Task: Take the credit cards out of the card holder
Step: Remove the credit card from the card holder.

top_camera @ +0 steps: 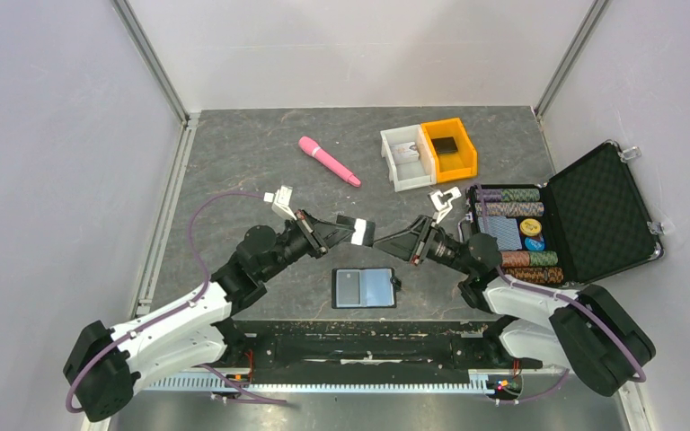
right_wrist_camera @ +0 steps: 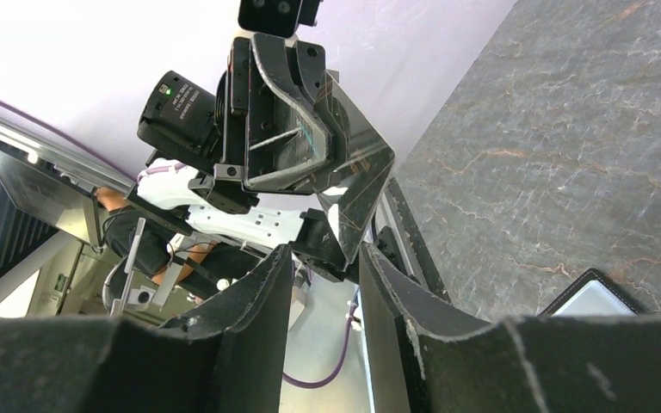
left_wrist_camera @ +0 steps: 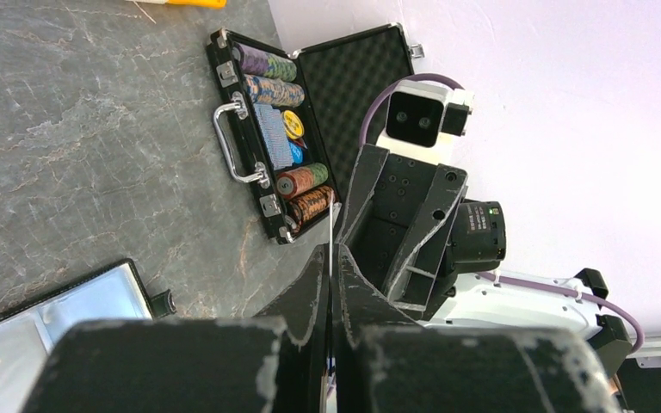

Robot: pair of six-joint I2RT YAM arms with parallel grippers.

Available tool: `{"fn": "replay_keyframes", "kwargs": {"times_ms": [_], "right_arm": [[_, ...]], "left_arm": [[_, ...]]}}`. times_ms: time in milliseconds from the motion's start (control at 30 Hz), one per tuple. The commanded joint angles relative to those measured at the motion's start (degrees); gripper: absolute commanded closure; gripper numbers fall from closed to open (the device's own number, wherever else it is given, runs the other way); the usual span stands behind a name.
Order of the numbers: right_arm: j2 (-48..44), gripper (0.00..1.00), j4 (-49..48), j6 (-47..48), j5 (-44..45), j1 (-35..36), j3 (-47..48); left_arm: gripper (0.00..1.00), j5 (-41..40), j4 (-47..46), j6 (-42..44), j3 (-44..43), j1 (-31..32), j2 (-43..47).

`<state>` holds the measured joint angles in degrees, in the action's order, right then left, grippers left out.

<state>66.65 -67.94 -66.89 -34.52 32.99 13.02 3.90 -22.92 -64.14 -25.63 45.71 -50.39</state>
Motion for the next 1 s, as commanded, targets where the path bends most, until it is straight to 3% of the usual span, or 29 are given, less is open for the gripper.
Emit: {"fn": "replay_keyframes", "kwargs": {"times_ms": [0, 167, 333, 400, 467, 533, 600, 733, 800, 967], "right_arm": [[0.87, 0.62, -1.90, 0.16, 1.94, 1.28, 2.54], [1.99, 0.66, -2.17, 0.05, 3.06, 1.95, 2.87], [2.75, 0.97, -5.32, -0.93, 4.36, 2.05, 2.29], [3.04, 1.00, -6.23, -0.81, 4.74, 1.99, 2.23], [3.22, 1.00, -6.12, 0.12, 4.75, 1.94, 2.52], [2.66, 1.00, -4.16, 1.84, 4.47, 1.22, 3.05], [1.58, 1.00, -1.30, 3.38, 3.43, -0.14, 3.61], [-0.50, 1.00, 13.62, 12.13, -2.33, -5.35, 8.97], [-1.28, 1.00, 25.03, 18.97, -4.85, -7.91, 13.79], [1.18, 1.00, 47.86, 34.33, -8.54, -15.49, 26.02]], "left_arm": [[0.98, -1.70, -4.14, -0.65, -0.58, -0.01, -0.25], [0.98, -1.54, -4.15, -0.45, -0.69, -0.01, -0.48], [0.98, -1.80, -4.03, -0.33, -0.22, 0.01, -0.22], [0.96, -2.01, -3.71, -0.07, 0.02, -0.01, -0.03], [0.83, -2.23, -2.64, 0.03, 0.07, -0.01, 0.33], [0.55, -2.76, -0.87, 0.68, 0.07, -0.01, 1.04], [0.39, -3.71, 2.73, 1.67, -0.42, -0.01, 1.97], [0.08, -6.31, 13.52, 4.92, -2.78, -0.01, 4.60], [0.00, -6.27, 19.27, 7.53, -4.64, 0.03, 5.30], [0.00, -6.69, 33.17, 14.60, -10.07, -0.10, 5.16]]}}
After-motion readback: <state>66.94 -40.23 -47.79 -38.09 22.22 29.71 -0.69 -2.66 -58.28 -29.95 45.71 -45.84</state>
